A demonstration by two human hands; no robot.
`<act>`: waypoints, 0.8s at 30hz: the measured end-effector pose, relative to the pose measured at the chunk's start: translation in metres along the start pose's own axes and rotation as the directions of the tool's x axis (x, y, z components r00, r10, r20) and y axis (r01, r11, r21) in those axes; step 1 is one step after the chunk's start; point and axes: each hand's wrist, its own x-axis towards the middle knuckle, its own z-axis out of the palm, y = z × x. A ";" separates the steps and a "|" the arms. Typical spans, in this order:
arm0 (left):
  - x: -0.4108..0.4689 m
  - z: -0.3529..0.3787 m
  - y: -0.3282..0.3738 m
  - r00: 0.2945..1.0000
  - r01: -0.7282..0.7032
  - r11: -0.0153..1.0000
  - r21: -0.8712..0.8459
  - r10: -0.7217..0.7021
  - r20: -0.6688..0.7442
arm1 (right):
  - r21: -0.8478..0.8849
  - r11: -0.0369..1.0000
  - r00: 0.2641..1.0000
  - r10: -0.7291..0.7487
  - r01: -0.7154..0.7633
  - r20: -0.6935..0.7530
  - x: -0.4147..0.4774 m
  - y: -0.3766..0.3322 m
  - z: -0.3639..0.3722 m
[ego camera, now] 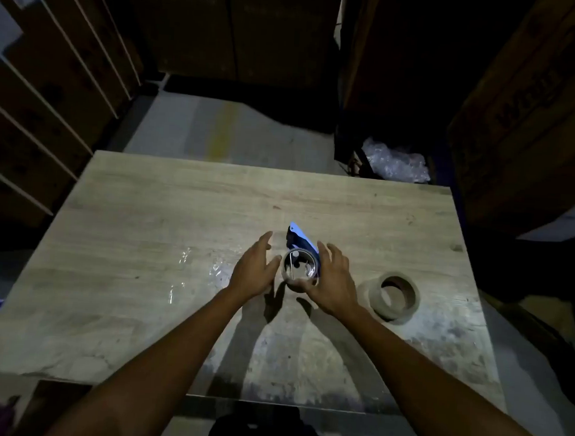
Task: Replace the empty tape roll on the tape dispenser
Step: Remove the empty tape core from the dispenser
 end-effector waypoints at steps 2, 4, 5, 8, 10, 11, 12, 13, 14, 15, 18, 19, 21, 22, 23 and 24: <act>0.003 0.003 -0.001 0.996 0.085 0.989 -0.120 -0.080 0.046 | -0.008 1.000 0.999 0.007 -0.007 0.040 0.004 0.000 0.006; 0.004 0.008 -0.003 0.977 0.208 0.953 -0.221 -0.192 0.094 | -0.015 0.999 0.992 0.048 -0.047 0.116 0.006 0.000 0.015; 0.005 0.010 -0.005 0.961 0.273 0.915 -0.296 -0.245 0.129 | -0.011 0.998 0.988 0.068 -0.067 0.142 0.008 0.000 0.020; 0.007 0.016 -0.006 0.901 0.434 0.732 -0.525 -0.350 0.257 | 0.019 0.993 0.983 0.114 -0.118 0.143 0.012 -0.006 0.035; 0.008 0.019 -0.004 0.876 0.482 0.638 -0.600 -0.367 0.314 | 0.050 0.985 0.982 0.160 -0.166 0.100 0.015 -0.009 0.043; 0.008 0.022 -0.004 0.868 0.495 0.613 -0.615 -0.369 0.332 | 0.072 0.981 0.982 0.177 -0.182 0.070 0.016 -0.010 0.047; 0.007 0.024 -0.003 0.863 0.505 0.584 -0.635 -0.370 0.345 | 0.094 0.978 0.982 0.185 -0.187 0.030 0.017 -0.011 0.051; 0.007 0.025 -0.005 0.858 0.512 0.566 -0.647 -0.371 0.354 | 0.113 0.976 0.981 0.191 -0.188 -0.016 0.018 -0.012 0.053; 0.007 0.027 -0.008 0.857 0.514 0.557 -0.653 -0.369 0.359 | 0.128 0.973 0.978 0.200 -0.191 -0.060 0.017 -0.013 0.055; 0.007 0.028 -0.011 0.858 0.513 0.556 -0.654 -0.368 0.359 | 0.144 0.970 0.973 0.210 -0.196 -0.094 0.016 -0.015 0.056; 0.009 0.025 -0.019 0.862 0.505 0.552 -0.663 -0.353 0.363 | 0.166 0.963 0.960 0.236 -0.211 -0.150 0.011 -0.018 0.058; 0.009 0.023 -0.019 0.864 0.502 0.552 -0.665 -0.343 0.367 | 0.164 0.962 0.956 0.245 -0.219 -0.163 0.009 -0.020 0.058; 0.007 0.017 -0.018 0.864 0.503 0.539 -0.676 -0.336 0.375 | 0.156 0.961 0.948 0.256 -0.228 -0.188 0.003 -0.023 0.059; 0.006 0.014 -0.018 0.865 0.500 0.528 -0.686 -0.337 0.371 | 0.153 0.963 0.946 0.251 -0.222 -0.204 0.001 -0.025 0.058; 0.005 0.009 -0.017 0.869 0.492 0.521 -0.698 -0.338 0.361 | 0.152 0.967 0.946 0.237 -0.206 -0.219 -0.002 -0.028 0.056; 0.004 0.004 -0.017 0.876 0.478 0.518 -0.710 -0.337 0.345 | 0.160 0.969 0.948 0.220 -0.186 -0.229 -0.005 -0.031 0.052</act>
